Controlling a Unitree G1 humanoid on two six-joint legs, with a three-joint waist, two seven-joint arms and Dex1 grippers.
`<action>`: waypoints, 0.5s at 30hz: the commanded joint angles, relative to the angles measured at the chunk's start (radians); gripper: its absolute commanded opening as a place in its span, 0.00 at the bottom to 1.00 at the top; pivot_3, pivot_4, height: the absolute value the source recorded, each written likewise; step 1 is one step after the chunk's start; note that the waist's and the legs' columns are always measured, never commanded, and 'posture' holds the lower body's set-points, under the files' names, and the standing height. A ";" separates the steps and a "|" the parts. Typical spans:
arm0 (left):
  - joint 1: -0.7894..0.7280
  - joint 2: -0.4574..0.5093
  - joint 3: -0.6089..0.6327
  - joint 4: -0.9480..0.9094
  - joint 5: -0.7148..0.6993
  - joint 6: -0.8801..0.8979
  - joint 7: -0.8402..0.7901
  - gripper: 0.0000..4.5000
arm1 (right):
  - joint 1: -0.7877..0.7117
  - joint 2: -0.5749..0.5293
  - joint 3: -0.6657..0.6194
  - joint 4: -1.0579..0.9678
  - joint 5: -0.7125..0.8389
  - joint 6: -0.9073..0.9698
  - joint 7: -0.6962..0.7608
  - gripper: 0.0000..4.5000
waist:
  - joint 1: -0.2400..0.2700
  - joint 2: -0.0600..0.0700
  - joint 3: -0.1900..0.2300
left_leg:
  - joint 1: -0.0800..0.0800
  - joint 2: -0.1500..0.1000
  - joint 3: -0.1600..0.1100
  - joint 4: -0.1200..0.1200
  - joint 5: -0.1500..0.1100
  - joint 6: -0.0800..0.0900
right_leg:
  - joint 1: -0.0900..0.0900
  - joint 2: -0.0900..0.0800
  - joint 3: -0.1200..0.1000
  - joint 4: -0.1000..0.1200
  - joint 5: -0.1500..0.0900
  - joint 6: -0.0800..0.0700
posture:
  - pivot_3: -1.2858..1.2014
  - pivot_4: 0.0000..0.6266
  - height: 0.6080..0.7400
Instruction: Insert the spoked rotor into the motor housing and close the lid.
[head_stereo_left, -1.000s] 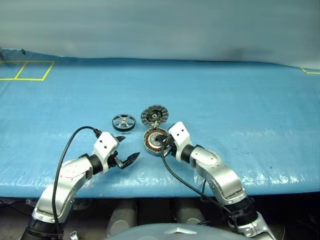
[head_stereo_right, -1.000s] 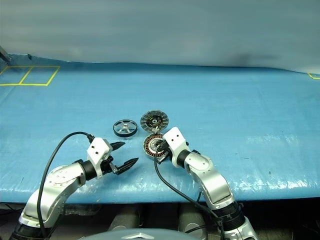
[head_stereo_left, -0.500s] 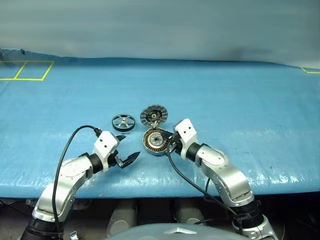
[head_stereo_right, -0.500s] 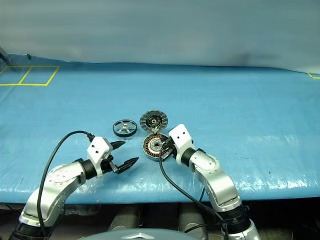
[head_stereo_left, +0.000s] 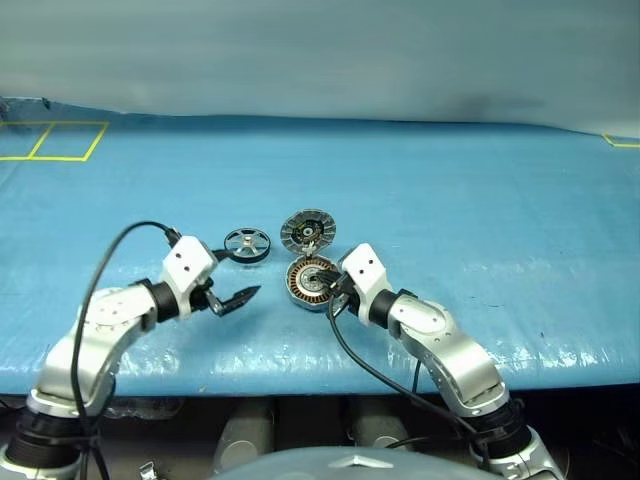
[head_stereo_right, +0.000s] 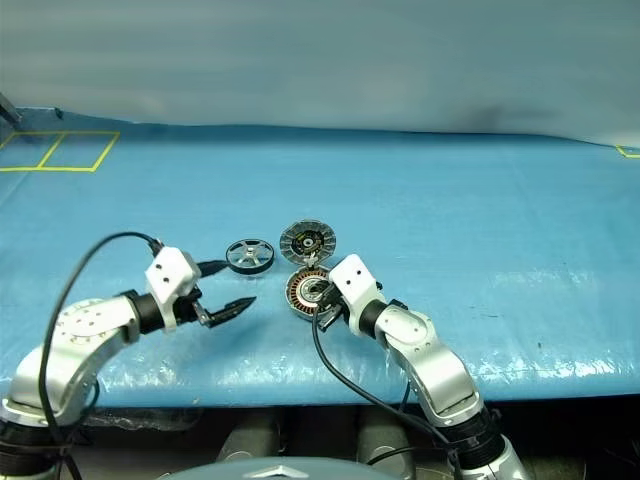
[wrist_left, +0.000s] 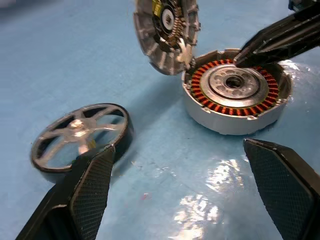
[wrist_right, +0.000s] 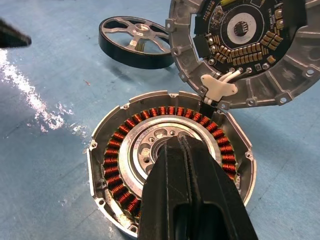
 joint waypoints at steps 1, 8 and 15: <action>-0.110 0.073 0.013 0.071 -0.001 -0.012 -0.088 0.91 | -0.017 0.006 0.008 -0.034 -0.005 -0.016 0.003 0.00 | -0.001 0.000 0.000 | 0.000 0.000 0.000 0.000 0.000 0.000 | 0.000 0.000 0.000 0.000 0.000 0.000 | 0.52 0.24 1.00; -0.413 0.153 -0.172 0.286 0.093 -0.044 -0.300 0.72 | -0.021 0.021 0.029 -0.016 -0.019 -0.031 0.001 0.00 | -0.002 0.000 0.000 | -0.001 0.000 0.000 -0.001 0.000 0.000 | 0.000 0.000 0.000 0.000 0.000 0.001 | 0.52 0.24 1.00; -0.750 0.100 -0.392 0.596 0.256 -0.061 -0.481 0.99 | -0.031 0.035 0.043 0.006 -0.023 -0.048 0.003 0.00 | -0.005 -0.001 0.001 | -0.001 0.000 0.000 0.000 0.000 0.000 | -0.001 0.002 0.000 0.001 0.002 0.004 | 0.52 0.24 1.00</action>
